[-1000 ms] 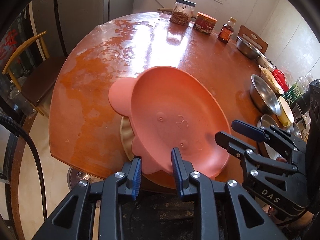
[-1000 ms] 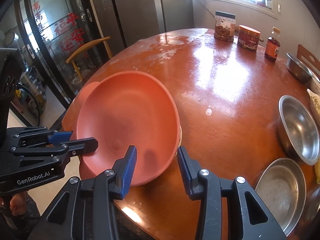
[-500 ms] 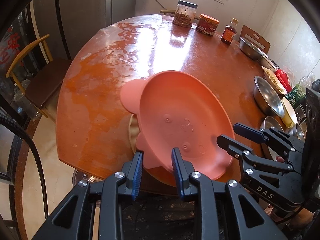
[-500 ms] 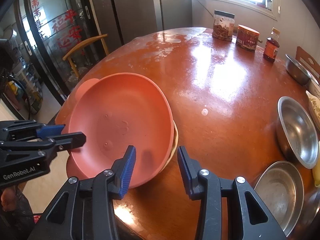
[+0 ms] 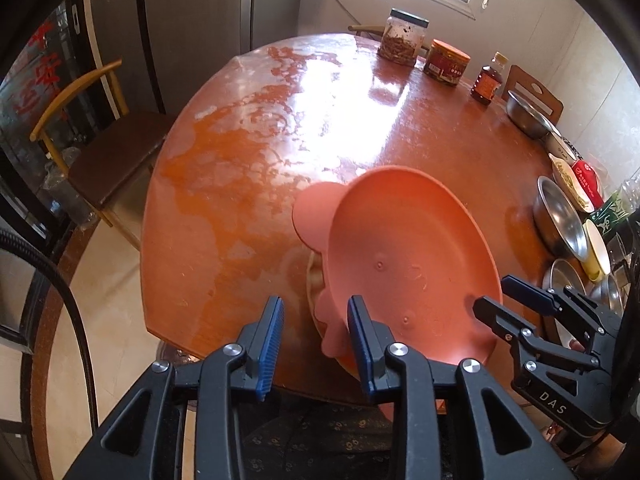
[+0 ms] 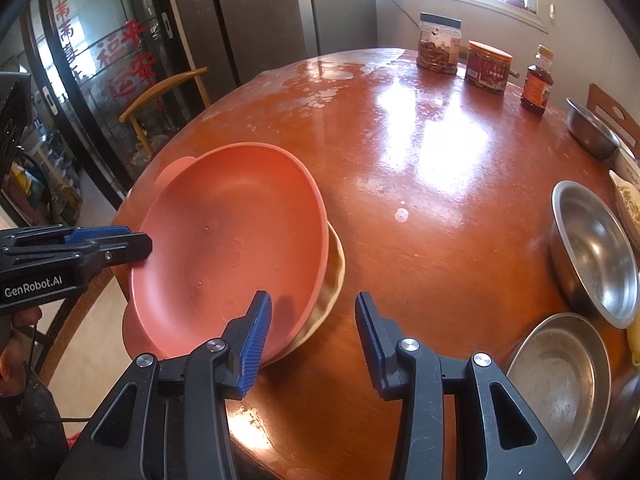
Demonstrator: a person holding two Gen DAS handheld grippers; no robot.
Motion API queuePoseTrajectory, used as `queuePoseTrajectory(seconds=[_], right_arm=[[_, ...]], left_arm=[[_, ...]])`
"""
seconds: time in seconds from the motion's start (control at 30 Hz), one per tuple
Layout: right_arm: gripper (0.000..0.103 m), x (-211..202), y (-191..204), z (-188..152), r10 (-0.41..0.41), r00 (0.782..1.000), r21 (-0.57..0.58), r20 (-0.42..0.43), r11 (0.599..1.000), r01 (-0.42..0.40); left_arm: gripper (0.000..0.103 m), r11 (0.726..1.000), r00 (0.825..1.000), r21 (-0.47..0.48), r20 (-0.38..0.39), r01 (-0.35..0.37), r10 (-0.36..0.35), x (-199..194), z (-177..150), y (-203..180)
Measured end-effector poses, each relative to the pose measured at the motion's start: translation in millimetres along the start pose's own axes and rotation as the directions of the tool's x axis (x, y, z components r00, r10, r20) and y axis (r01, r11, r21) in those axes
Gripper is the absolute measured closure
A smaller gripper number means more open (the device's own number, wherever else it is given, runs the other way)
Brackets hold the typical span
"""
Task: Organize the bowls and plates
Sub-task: 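Carry the pink bowl and yellow plate stack to the table edge, release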
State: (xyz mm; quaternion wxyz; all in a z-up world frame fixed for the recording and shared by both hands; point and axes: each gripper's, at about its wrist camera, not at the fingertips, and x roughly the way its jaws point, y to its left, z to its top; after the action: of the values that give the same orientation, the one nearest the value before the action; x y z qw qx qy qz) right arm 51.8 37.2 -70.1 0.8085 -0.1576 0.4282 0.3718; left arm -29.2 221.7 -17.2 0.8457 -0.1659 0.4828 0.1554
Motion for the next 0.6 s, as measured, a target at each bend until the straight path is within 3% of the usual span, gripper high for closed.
queuePoseTrajectory(seconds=[0.23, 0.37, 0.6], right_arm=[[0.051, -6, -7, 0, 0.006, 1.0, 0.025, 0.016, 1.0, -0.006], [0.047, -13, -10, -1, -0.002, 0.999, 0.036, 0.033, 0.999, 0.001], [0.047, -26, -19, -2, -0.018, 0.998, 0.058, 0.065, 0.998, 0.014]], left_arm=[[0.067, 1.0, 1.0, 0.013, 0.025, -0.004, 0.004, -7, 3, -7], [0.057, 0.999, 0.999, 0.032, 0.044, 0.001, -0.003, -12, 4, -16], [0.056, 0.998, 0.998, 0.062, 0.057, 0.003, -0.007, -16, 6, -31]])
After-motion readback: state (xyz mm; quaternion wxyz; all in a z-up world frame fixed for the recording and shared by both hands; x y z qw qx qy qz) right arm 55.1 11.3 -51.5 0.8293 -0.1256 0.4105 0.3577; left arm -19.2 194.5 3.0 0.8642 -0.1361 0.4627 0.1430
